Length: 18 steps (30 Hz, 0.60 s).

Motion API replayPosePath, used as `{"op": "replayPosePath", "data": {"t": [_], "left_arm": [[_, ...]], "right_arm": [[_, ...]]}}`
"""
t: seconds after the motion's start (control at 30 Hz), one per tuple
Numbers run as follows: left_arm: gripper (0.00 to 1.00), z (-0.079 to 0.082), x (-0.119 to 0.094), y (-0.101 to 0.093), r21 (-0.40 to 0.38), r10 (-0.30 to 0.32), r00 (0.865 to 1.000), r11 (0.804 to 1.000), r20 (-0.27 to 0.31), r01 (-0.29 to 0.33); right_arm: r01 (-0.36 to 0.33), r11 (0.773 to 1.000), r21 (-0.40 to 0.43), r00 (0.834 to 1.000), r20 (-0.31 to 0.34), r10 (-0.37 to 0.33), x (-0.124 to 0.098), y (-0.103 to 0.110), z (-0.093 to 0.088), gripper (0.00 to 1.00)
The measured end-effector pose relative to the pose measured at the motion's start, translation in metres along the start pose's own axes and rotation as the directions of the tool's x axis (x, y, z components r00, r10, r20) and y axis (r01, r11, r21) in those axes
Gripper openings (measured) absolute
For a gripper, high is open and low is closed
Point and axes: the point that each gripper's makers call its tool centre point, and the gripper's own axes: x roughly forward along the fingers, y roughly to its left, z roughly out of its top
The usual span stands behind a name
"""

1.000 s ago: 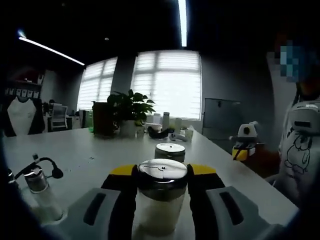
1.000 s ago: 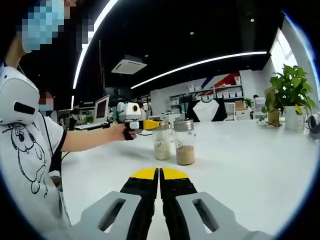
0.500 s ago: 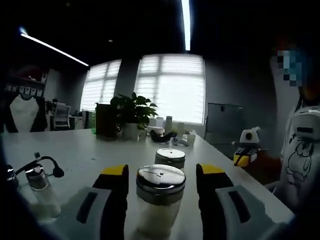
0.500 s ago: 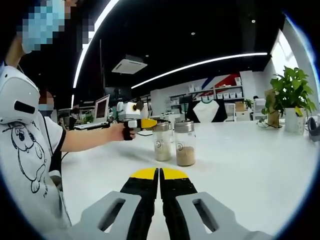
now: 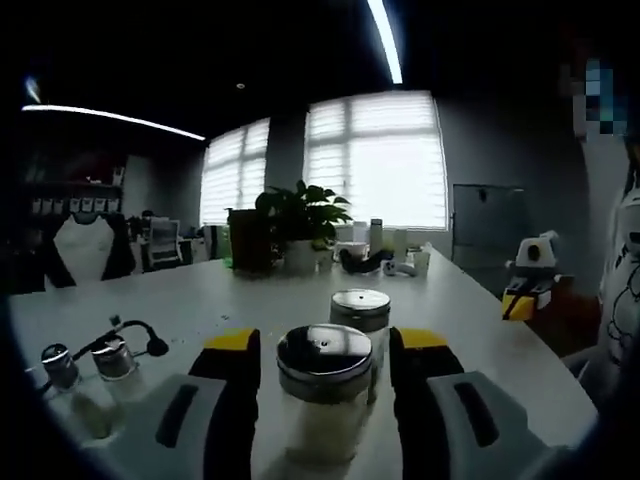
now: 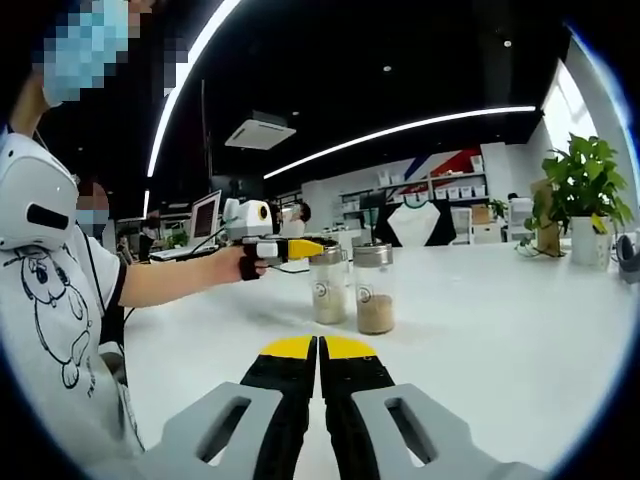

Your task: Rotate the seasoning bottle until the label or dispensing opening points toward the visible target arrow and the bottle remains upright within the marked orientation range

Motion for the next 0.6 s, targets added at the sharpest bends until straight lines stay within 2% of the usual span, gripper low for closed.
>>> {"op": "replayPosePath", "data": {"t": [0.07, 0.2, 0.23, 0.4, 0.6], "left_arm": [[0.48, -0.003, 0.003, -0.003, -0.010, -0.011, 1.000, 1.000, -0.009, 0.011], [0.41, -0.005, 0.002, 0.012, -0.016, 0.025, 1.000, 1.000, -0.013, -0.025], [0.41, -0.006, 0.003, 0.012, -0.052, 0.015, 1.000, 0.999, -0.010, -0.015], [0.41, -0.008, 0.005, 0.022, -0.051, 0.006, 1.000, 0.999, -0.005, -0.007], [0.41, -0.009, 0.007, 0.033, -0.057, -0.035, 0.999, 0.998, 0.012, 0.035]], "right_arm": [[0.001, 1.000, 0.002, 1.000, 0.000, -0.001, 0.000, 0.000, 0.000, 0.00], [0.004, 1.000, 0.003, 1.000, 0.002, -0.004, -0.001, -0.001, 0.000, 0.00], [0.004, 1.000, 0.003, 1.000, 0.002, -0.004, -0.001, -0.001, 0.000, 0.00], [0.010, 1.000, 0.007, 1.000, 0.000, -0.010, -0.002, -0.004, -0.001, 0.00], [0.002, 1.000, 0.005, 1.000, -0.001, -0.002, -0.001, -0.003, -0.001, 0.00]]}}
